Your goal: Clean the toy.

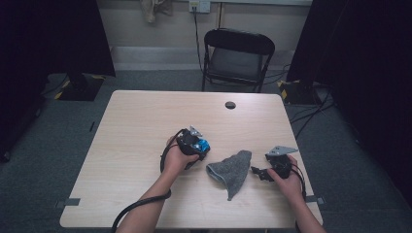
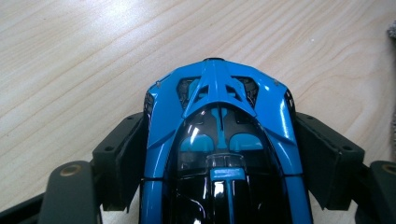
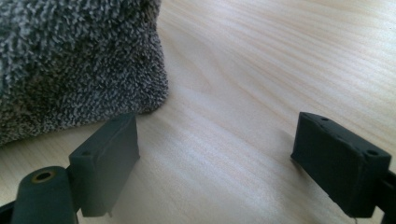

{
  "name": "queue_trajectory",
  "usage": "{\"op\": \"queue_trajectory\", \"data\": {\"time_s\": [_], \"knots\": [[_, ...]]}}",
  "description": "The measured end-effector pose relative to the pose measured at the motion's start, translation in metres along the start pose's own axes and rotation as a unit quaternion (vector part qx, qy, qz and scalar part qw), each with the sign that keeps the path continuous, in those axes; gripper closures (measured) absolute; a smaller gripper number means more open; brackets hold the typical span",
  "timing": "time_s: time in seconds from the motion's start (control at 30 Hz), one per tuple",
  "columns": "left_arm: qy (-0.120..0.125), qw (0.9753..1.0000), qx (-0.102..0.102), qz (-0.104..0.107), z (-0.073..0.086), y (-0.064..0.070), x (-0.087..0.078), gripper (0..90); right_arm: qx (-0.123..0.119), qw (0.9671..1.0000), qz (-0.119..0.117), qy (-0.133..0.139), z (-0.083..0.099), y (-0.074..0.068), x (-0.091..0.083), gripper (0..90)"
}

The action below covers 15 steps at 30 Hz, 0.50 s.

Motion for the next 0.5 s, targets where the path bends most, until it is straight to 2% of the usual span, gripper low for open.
{"op": "queue_trajectory", "data": {"time_s": [0.1, 0.2, 0.3, 0.43, 0.5], "knots": [[0.000, 0.9999, 0.009, -0.006, -0.0021, -0.0008, -0.0006, 22.5, 0.000, 1.0000, 0.000, 0.000, 0.0000, 0.0000, 0.0000, 13.9], [0.010, 0.9999, -0.005, 0.002, -0.0055, 0.0000, 0.0003, 19.7, 0.000, 1.0000, 0.000, 0.000, 0.0000, 0.0000, 0.0000, 13.9], [0.003, 1.0000, 0.001, -0.002, -0.0088, 0.0011, 0.0023, 16.9, 0.000, 1.0000, 0.000, 0.000, 0.0000, 0.0000, 0.0000, 13.9], [-0.002, 1.0000, -0.005, -0.001, -0.0072, 0.0006, 0.0077, 16.9, 0.000, 1.0000, 0.001, 0.000, 0.0000, -0.0001, 0.0000, 13.8], [0.005, 1.0000, -0.004, -0.003, -0.0059, 0.0002, 0.0088, 16.1, 0.000, 1.0000, 0.001, 0.000, 0.0000, -0.0001, 0.0000, 13.8]]}}
Point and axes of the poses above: each handheld gripper's, and its own axes: x roughly forward along the jaws, z roughly out of its underside, y roughly to its right, the point moved 1 cm from there along x, roughly forward along the jaws, and after that the axes turned 2 degrees about -z, right-handed, at the moved point
